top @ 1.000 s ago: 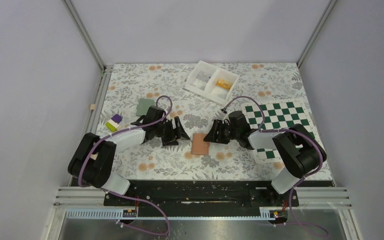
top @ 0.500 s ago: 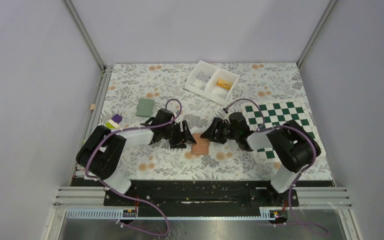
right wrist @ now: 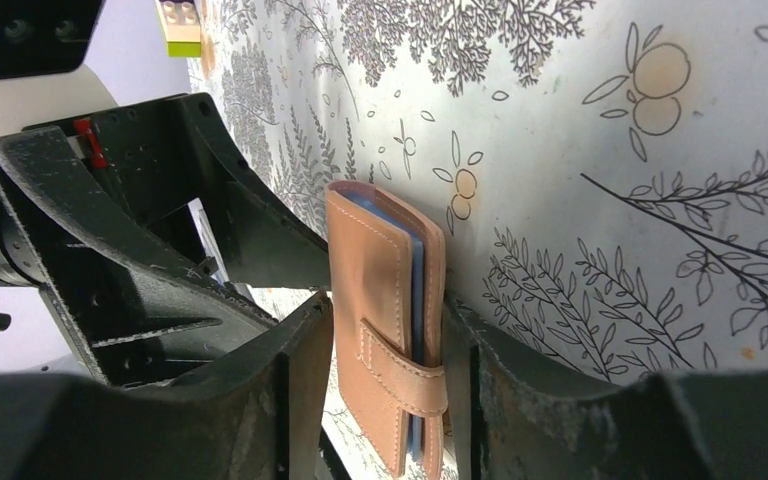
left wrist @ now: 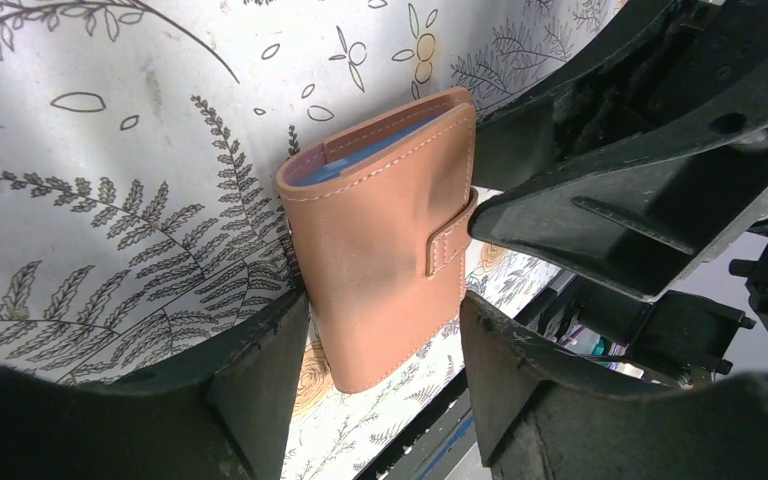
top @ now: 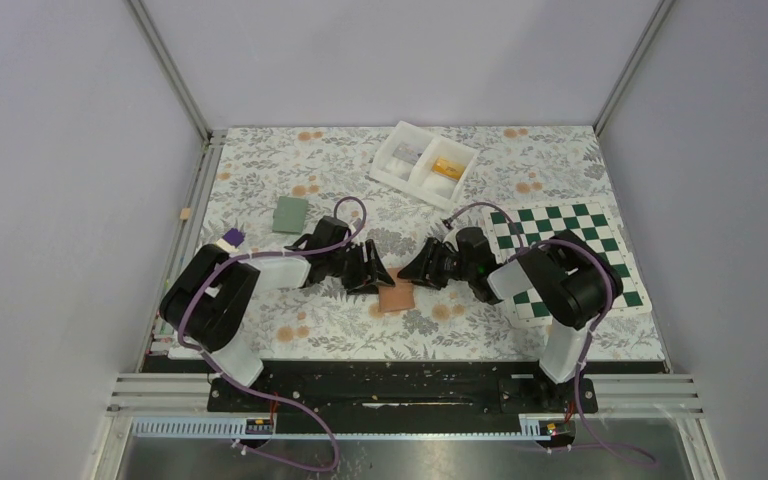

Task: Take the credit cards out of the card holder
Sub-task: Open the card holder at the center of the board.

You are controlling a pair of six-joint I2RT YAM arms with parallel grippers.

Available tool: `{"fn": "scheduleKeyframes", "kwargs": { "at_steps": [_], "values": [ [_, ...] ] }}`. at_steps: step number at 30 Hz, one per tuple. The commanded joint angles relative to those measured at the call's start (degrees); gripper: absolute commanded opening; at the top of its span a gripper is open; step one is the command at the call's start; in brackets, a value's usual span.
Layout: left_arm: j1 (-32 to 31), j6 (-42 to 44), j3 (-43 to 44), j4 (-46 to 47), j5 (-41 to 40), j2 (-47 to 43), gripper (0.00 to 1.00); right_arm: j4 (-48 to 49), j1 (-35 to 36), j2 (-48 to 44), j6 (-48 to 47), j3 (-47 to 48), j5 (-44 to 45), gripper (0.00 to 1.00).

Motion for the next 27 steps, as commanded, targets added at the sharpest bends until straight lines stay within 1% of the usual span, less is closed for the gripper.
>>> {"fn": "scheduleKeyframes", "kwargs": {
  "at_steps": [1, 5, 10, 12, 13, 16, 17, 19, 22, 24, 27],
  "values": [
    [-0.4, 0.7, 0.2, -0.5, -1.0, 1.9, 0.57, 4.1, -0.2, 1.9, 2.1, -0.7, -3.0, 0.48],
    [-0.5, 0.7, 0.0, -0.5, -1.0, 1.9, 0.56, 4.4, -0.2, 2.4, 2.2, -0.5, -3.5, 0.44],
    [-0.7, 0.4, -0.2, -0.1, -0.9, 1.7, 0.53, 7.1, -0.3, 3.7, 3.7, -0.4, -4.9, 0.42],
    [-0.8, 0.4, -0.3, -0.2, -1.0, 1.6, 0.53, 7.7, -0.2, 3.9, 3.9, -0.4, -5.0, 0.39],
    [-0.8, 0.3, -0.4, -0.1, -1.0, 1.6, 0.53, 7.9, -0.3, 4.0, 4.0, -0.4, -5.1, 0.35],
    [-0.8, -0.2, -0.9, -0.2, -1.1, 0.3, 0.53, 9.8, -1.1, 2.8, 4.5, -1.4, -5.4, 0.05],
    [-0.8, -0.3, -1.3, -0.3, -1.2, -0.7, 0.53, 10.8, -1.8, 1.8, 4.8, -2.2, -5.7, 0.0],
    [-0.8, -0.5, -1.4, -2.0, -1.6, -3.7, 0.58, 11.0, -3.5, -1.0, 5.0, -3.0, -7.0, 0.0],
    [-0.8, 1.7, -0.1, -7.2, -2.9, -9.9, 0.66, 8.0, -6.2, -7.4, 3.4, -3.0, -10.5, 0.0],
    [-0.5, 3.4, 1.2, -9.8, -2.5, -14.0, 0.7, 3.6, -7.2, -11.8, 1.1, -2.2, -13.3, 0.0],
    [0.2, 5.0, 2.7, -11.6, 0.2, -19.7, 0.72, -2.9, -7.5, -19.2, -2.7, -1.2, -16.2, 0.0]
  ]
}}
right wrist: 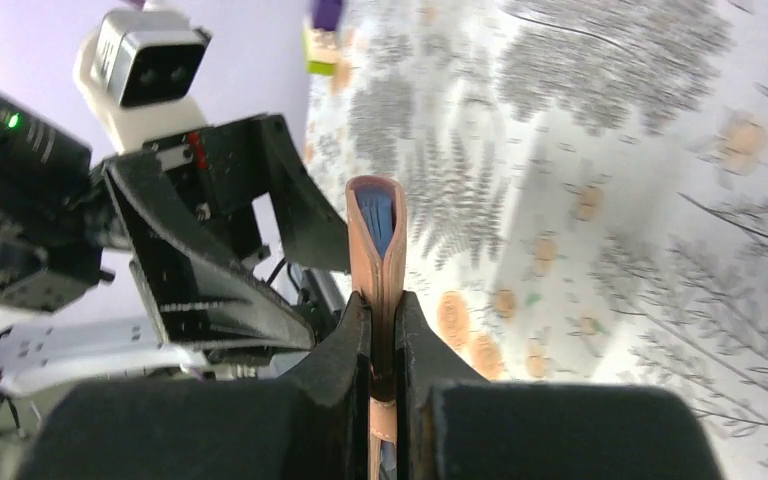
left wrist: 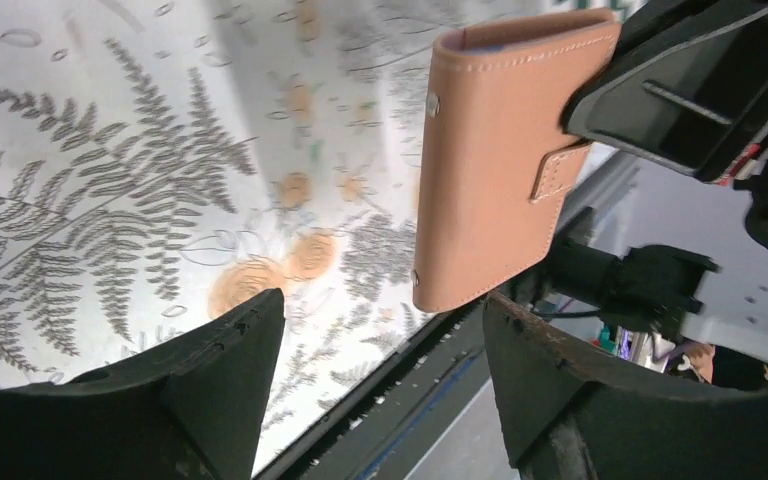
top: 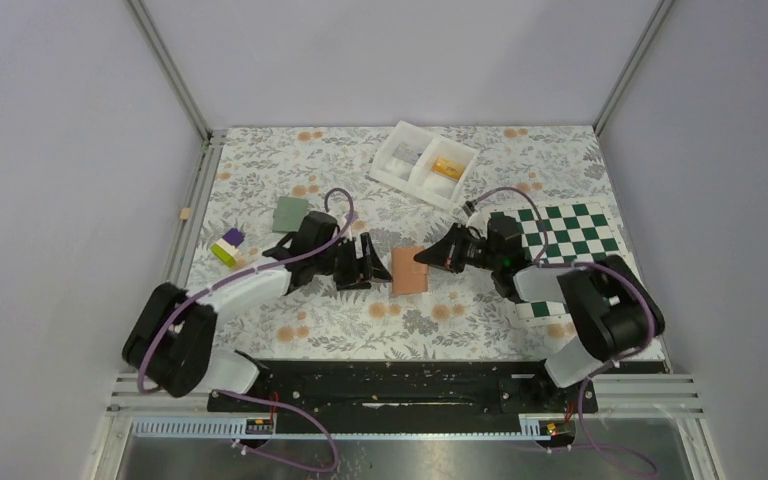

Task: Take the credit cards out of the card holder
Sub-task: Open the card holder at the center of the board.

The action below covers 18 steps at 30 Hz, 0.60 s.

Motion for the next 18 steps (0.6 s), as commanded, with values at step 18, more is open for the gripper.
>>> {"fn": "scheduleKeyframes", "kwargs": {
  "at_steps": [18],
  "values": [
    [3.0, -3.1, 12.5, -8.0, 13.7, -19.1, 0.72, -19.6, 1.5, -48.2, -48.5, 0.3, 4.1, 0.0]
  ]
}}
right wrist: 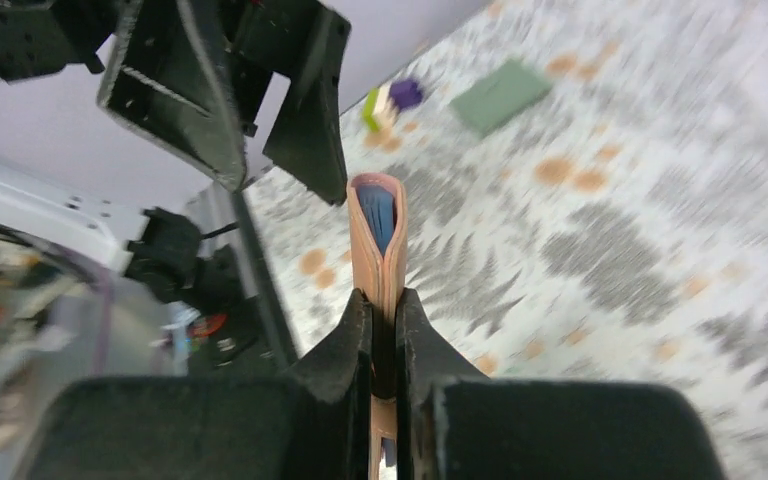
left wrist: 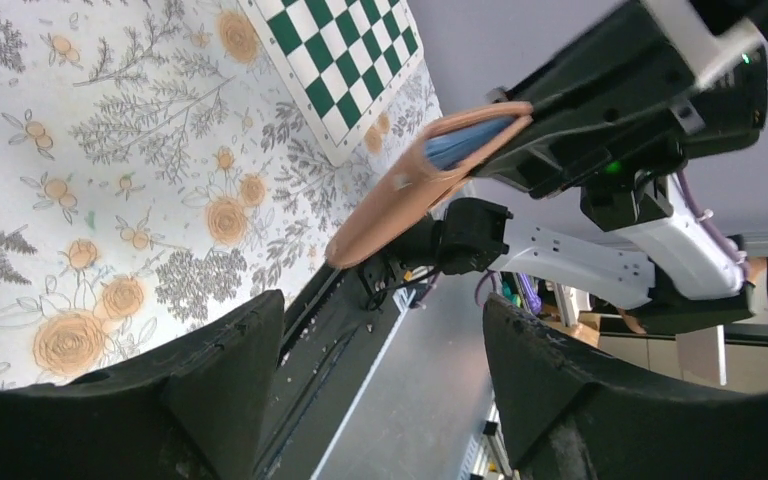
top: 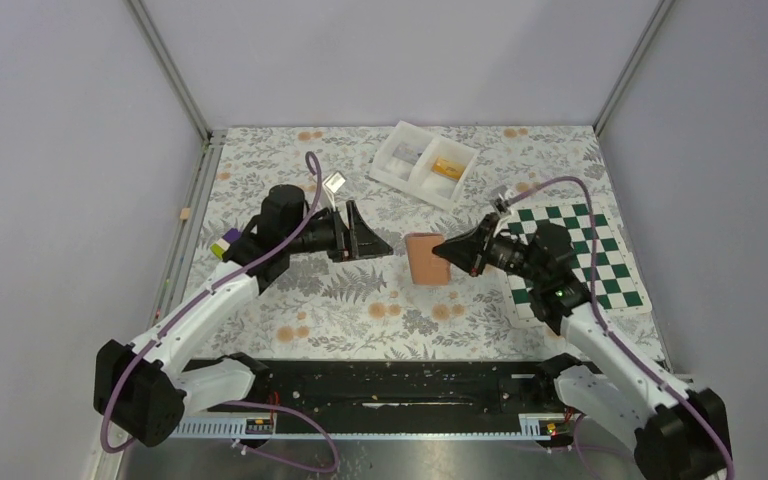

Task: Take the credit cards out of the card holder
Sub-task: Open the card holder at the center of the board.

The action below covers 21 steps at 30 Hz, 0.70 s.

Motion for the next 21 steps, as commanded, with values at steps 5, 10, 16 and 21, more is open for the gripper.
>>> {"fn": "scheduleKeyframes", "kwargs": {
  "at_steps": [5, 10, 16, 21],
  "values": [
    [0.9, -5.9, 3.6, -5.1, 2.4, -0.8, 0.72, 15.5, 3.7, -13.0, -42.1, -6.0, 5.4, 0.0],
    [2.1, -13.2, 3.4, -1.7, 3.9, -1.3, 0.73, 1.6, 16.8, -18.9, -70.9, -6.3, 18.4, 0.0],
    [2.0, -28.5, -2.6, 13.2, 7.9, 1.7, 0.74, -6.1, 26.5, -24.8, -85.3, -5.7, 25.8, 0.0],
    [1.6, -40.1, -8.4, 26.9, 8.4, 2.7, 0.73, -14.9, 36.3, -24.7, -96.4, -5.0, 33.4, 0.0]
  ]
}}
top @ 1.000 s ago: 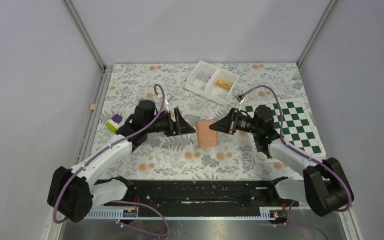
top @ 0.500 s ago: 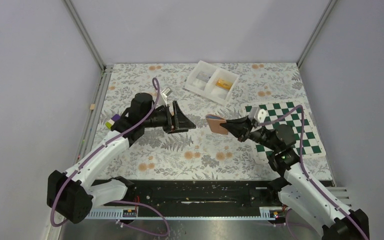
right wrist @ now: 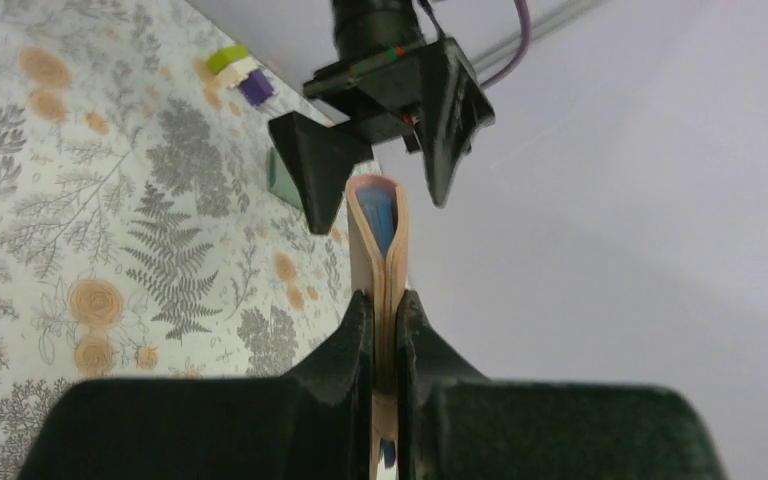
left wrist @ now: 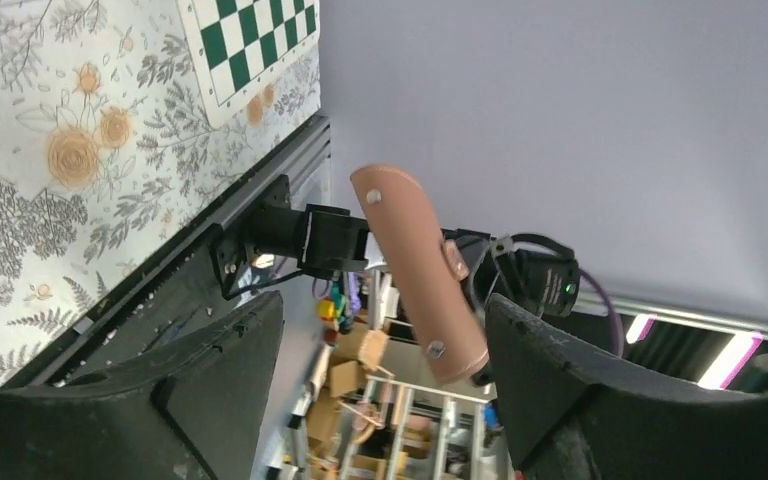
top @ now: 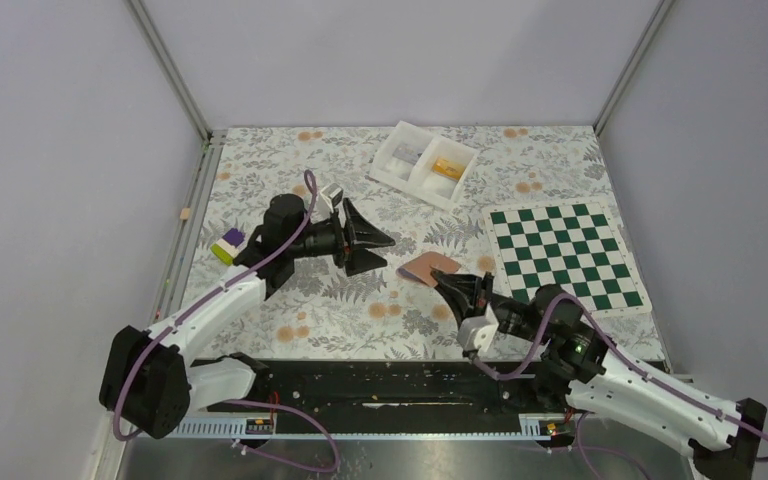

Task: Take the credit cards out of the card holder
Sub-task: Open the card holder at the center of the board.

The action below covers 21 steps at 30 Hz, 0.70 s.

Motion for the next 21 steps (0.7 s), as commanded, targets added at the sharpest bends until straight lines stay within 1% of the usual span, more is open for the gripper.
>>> {"fn": "scheduleKeyframes", "kwargs": {
  "at_steps": [1, 3, 7, 10, 13, 19, 20, 21],
  "values": [
    [-0.7, -11.4, -2.6, 13.6, 2.6, 0.8, 0.73, -8.2, 8.5, 0.9, -16.8, 2.3, 11.2, 0.0],
    [-1.7, -10.0, -1.3, 11.7, 2.1, 0.9, 0.73, -7.9, 12.2, 2.4, -20.3, 2.5, 15.5, 0.0],
    [-4.2, -7.1, -0.6, 7.5, 0.0, 2.1, 0.74, 0.0, 14.0, 6.3, -22.8, 0.7, 19.6, 0.0],
    [-5.7, -9.0, -3.4, 9.9, -0.8, 3.6, 0.74, 2.9, 14.2, 8.5, -23.0, 0.1, 20.7, 0.0],
    [-6.6, -11.3, -5.8, 14.1, -0.7, 4.5, 0.73, 2.9, 14.5, 9.3, -22.4, 0.3, 20.9, 0.0],
    [-6.9, -7.6, -4.6, 8.9, -1.5, 5.4, 0.73, 2.2, 14.5, 8.8, -22.9, 0.6, 21.0, 0.0],
    [-6.9, -8.5, -5.0, 9.8, -1.3, 5.9, 0.73, 1.5, 14.5, 8.8, -22.9, 0.9, 20.7, 0.0],
    [-7.0, -10.7, -6.1, 14.1, -0.9, 6.3, 0.73, 0.3, 14.5, 8.7, -23.0, 1.3, 20.4, 0.0]
  ]
}}
